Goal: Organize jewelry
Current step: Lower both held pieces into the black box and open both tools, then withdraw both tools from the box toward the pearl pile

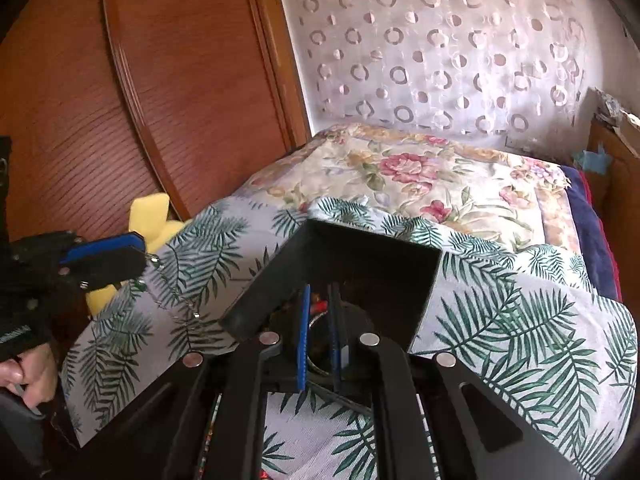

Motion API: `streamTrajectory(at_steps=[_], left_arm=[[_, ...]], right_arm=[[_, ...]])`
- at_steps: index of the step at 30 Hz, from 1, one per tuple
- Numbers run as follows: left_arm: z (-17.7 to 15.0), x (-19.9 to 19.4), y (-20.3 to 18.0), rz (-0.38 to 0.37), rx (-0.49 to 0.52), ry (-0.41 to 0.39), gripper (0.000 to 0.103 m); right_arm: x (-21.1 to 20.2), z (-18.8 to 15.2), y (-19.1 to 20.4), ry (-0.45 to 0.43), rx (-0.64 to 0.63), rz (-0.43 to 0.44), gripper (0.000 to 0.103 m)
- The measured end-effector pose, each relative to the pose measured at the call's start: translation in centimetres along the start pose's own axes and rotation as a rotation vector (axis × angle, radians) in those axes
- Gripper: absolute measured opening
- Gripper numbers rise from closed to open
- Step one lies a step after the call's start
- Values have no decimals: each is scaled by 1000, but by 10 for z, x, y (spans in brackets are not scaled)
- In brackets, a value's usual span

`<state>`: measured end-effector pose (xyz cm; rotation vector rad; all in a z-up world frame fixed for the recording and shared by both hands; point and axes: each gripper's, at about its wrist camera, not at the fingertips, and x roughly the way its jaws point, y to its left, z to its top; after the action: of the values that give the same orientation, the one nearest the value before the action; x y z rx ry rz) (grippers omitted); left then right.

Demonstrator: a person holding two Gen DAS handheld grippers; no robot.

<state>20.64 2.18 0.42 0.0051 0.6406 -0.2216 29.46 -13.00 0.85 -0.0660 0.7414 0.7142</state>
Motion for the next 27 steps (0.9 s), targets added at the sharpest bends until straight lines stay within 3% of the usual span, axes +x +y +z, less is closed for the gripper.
streamTrajectory(at_steps=[10,18,22,27], left_arm=[[21,24,-16,-17,10,1,12],[17,52,-21,9,5,48,13],[9,54,-19,9,-6,58,31],[-4,45,-21,12,17,57,38]], right_arm=[[-29,-8,-13,-20,0,-31,10],[-45,-27,-18,-24,2,-40,10],[-52,-39,-16,-24,-1,-48,10],[-63,-56,-6,-24,-15,-70,10]])
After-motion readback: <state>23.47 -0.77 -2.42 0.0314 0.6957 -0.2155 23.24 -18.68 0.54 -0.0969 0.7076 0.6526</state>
